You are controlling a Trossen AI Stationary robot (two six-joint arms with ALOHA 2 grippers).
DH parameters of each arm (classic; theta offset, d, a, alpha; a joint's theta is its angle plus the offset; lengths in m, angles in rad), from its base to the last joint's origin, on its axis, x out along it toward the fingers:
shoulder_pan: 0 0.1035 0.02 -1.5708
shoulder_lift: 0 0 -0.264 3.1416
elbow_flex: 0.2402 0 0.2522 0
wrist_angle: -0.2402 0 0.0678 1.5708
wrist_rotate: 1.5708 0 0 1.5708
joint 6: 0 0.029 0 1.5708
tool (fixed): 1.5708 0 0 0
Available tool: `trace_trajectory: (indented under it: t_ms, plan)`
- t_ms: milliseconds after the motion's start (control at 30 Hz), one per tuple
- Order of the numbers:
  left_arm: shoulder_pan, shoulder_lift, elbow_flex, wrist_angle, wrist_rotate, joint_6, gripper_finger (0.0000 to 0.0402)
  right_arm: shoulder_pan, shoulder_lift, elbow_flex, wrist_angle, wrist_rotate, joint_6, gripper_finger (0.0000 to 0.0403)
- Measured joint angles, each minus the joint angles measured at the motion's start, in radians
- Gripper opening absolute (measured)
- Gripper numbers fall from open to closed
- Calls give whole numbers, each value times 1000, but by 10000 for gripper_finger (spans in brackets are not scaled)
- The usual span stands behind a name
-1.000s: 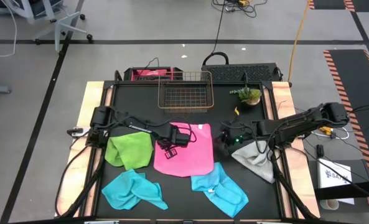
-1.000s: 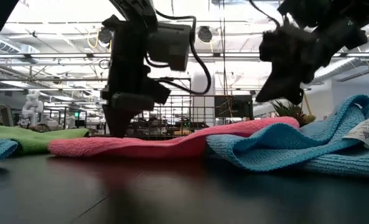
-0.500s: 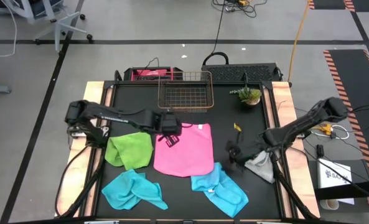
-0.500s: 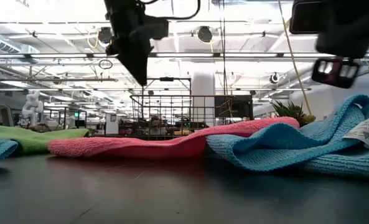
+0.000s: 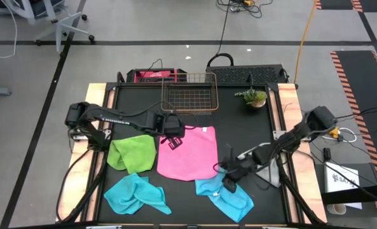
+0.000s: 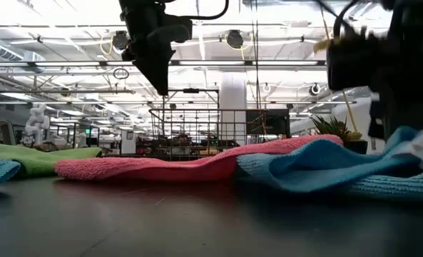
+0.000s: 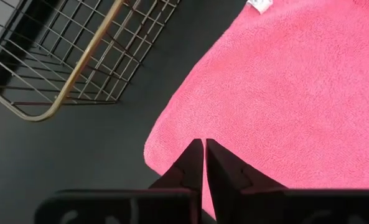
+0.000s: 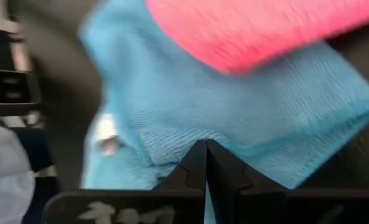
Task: Fold microfiber towels
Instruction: Fold the pink microfiber cloth
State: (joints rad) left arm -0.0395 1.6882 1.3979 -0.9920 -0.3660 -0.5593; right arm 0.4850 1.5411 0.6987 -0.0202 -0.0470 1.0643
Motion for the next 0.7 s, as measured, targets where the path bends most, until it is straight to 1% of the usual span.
trace_trajectory:
  t_ms: [200, 300, 433, 533, 700]
  plan:
    - [0, 0, 0, -1, 6, 22, 4, 33, 61, 3, -8, -9, 75, 0]
    - [0, 0, 0, -2, 6, 30, 7, 57, 60, 4, -44, -51, 115, 0]
    - [0, 0, 0, -7, 6, 31, 22, 104, 25, 3, -140, -119, 172, 0]
    - [0, 0, 0, -7, 7, 32, 25, 142, -15, 2, -238, -166, 221, 0]
    - [0, 0, 0, -8, 16, 41, 26, 167, -108, -4, -346, -167, 286, 0]
